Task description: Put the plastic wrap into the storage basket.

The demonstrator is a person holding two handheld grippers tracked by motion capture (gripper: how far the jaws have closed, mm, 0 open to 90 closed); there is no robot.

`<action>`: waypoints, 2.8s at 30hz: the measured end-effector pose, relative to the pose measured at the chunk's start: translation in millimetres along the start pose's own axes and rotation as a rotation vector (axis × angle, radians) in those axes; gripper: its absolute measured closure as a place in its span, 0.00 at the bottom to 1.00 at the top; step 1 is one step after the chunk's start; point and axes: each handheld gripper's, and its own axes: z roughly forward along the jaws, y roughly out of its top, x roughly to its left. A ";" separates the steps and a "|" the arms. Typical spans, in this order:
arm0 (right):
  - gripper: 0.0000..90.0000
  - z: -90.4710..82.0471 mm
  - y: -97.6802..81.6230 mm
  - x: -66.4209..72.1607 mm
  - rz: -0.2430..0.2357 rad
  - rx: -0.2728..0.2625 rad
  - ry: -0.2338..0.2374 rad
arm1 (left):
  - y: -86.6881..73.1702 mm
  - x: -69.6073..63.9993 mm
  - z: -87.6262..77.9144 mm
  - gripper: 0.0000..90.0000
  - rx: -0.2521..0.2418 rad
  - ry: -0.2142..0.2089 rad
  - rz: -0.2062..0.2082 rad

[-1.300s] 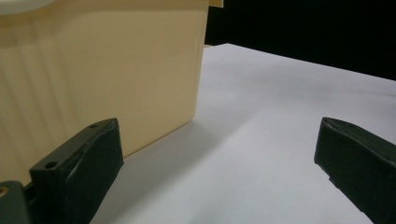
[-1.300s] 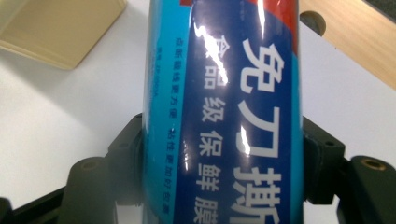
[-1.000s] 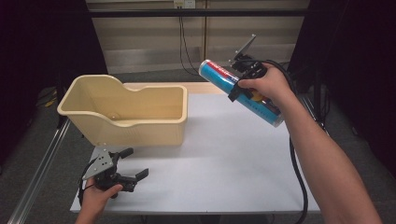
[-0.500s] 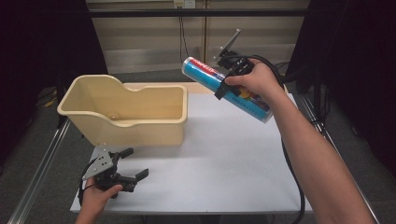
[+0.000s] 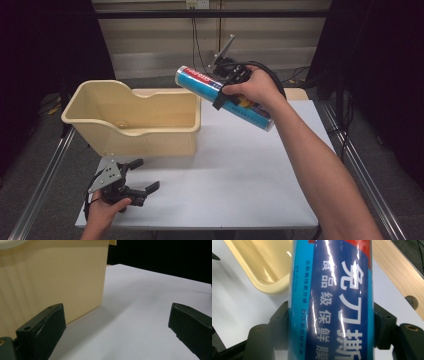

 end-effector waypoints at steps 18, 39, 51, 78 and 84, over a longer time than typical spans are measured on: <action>0.35 26.4 24.5 20.9 -0.113 0.006 0.034 | -0.4 -1.3 1.6 0.01 -0.021 0.016 -0.001; 0.35 52.9 52.5 37.2 -0.210 0.009 0.073 | -1.5 -1.5 -0.4 0.01 -0.024 0.013 -0.006; 0.35 73.3 65.1 52.2 -0.342 0.026 0.083 | -2.7 -0.6 -1.9 0.01 -0.018 0.018 0.000; 0.35 79.2 75.6 53.4 -0.444 0.048 0.079 | -5.1 0.7 -6.2 0.01 0.018 0.001 0.003; 0.35 78.2 75.4 52.3 -0.450 0.033 0.082 | -5.2 0.6 -6.0 0.01 0.019 0.002 0.006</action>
